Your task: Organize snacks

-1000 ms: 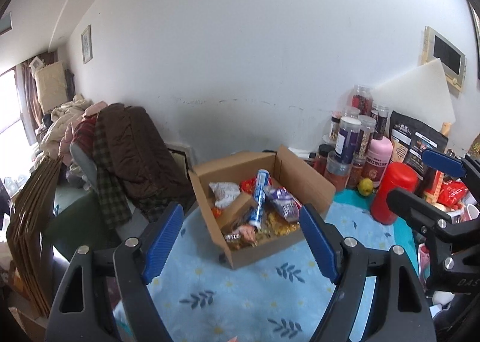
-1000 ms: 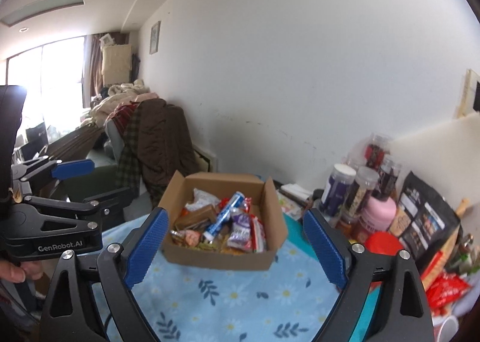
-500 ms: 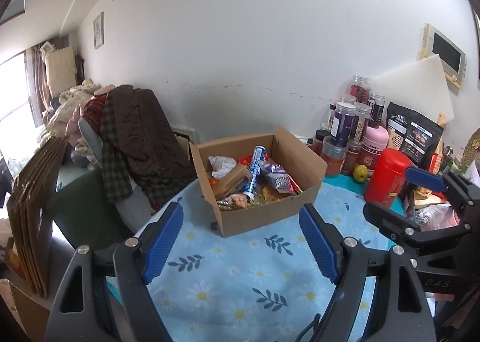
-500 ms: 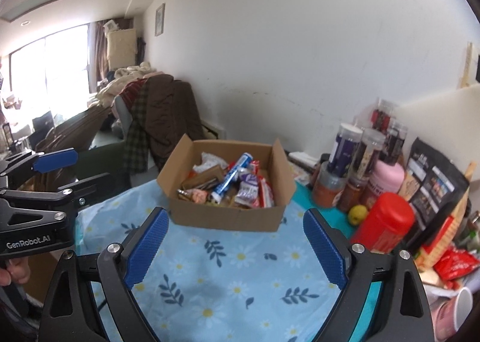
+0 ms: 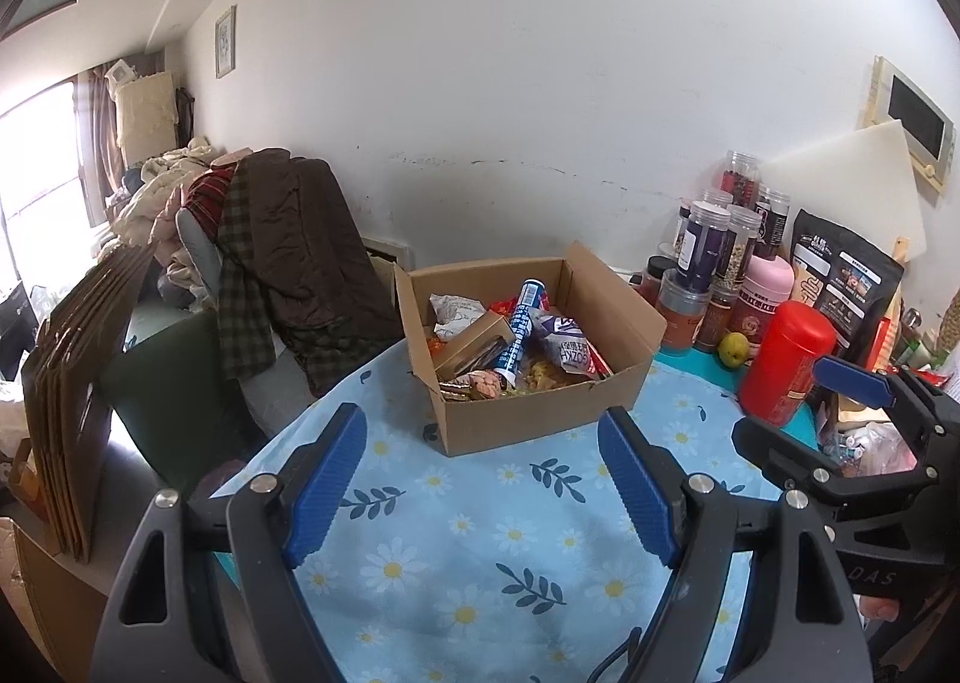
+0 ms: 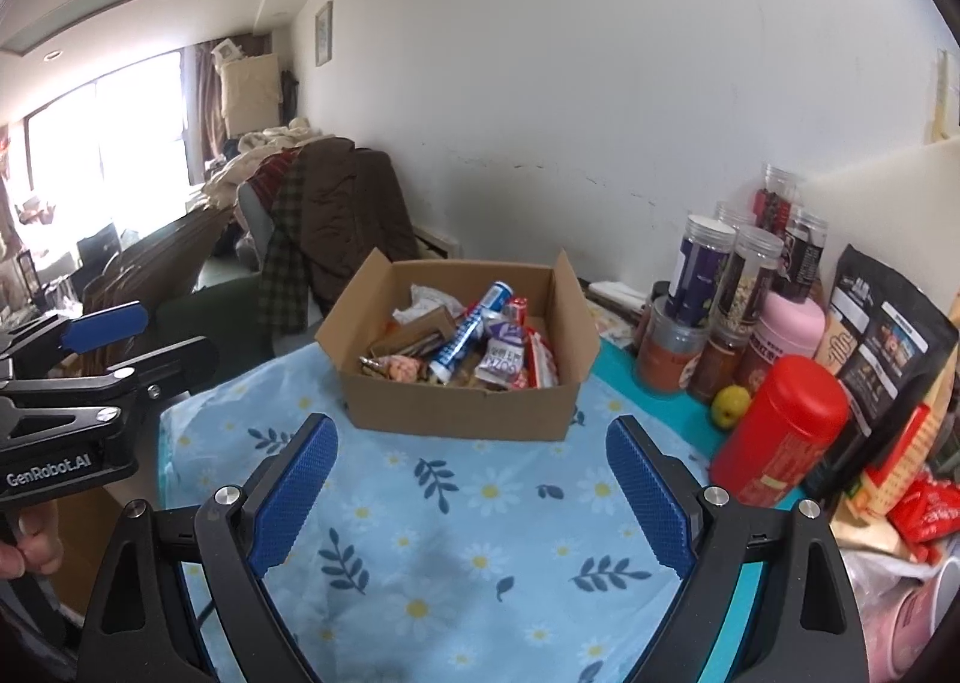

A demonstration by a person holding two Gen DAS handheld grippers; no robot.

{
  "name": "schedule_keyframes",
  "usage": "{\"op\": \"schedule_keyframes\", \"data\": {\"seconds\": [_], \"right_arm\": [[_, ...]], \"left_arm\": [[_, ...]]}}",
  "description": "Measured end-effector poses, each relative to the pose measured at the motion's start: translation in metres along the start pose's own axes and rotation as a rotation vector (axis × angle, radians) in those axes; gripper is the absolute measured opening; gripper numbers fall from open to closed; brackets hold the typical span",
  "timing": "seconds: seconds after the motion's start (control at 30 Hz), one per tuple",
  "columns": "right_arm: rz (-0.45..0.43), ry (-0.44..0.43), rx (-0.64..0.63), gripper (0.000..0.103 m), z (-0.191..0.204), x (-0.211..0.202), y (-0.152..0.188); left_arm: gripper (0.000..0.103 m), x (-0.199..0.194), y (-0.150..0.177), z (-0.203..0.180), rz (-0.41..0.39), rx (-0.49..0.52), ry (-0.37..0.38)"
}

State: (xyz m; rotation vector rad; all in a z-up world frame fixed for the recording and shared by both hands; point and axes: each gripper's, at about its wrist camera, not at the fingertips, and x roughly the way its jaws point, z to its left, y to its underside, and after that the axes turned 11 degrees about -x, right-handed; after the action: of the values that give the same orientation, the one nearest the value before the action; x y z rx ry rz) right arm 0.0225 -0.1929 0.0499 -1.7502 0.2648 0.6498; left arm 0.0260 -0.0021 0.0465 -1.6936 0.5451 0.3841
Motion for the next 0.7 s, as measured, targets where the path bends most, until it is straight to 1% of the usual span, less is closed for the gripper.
{"op": "schedule_keyframes", "data": {"seconds": [0.43,0.7], "right_arm": [[-0.004,-0.021,0.022,0.092,-0.0034,-0.0004,0.0009],[-0.018,-0.023,0.027,0.092,-0.0049,-0.004,0.0012]], "left_arm": [[0.08,-0.0016,-0.0054,-0.0012,-0.014,-0.002,0.01],[0.08,0.0004,-0.005,-0.0047,-0.006,0.006,0.019]]}}
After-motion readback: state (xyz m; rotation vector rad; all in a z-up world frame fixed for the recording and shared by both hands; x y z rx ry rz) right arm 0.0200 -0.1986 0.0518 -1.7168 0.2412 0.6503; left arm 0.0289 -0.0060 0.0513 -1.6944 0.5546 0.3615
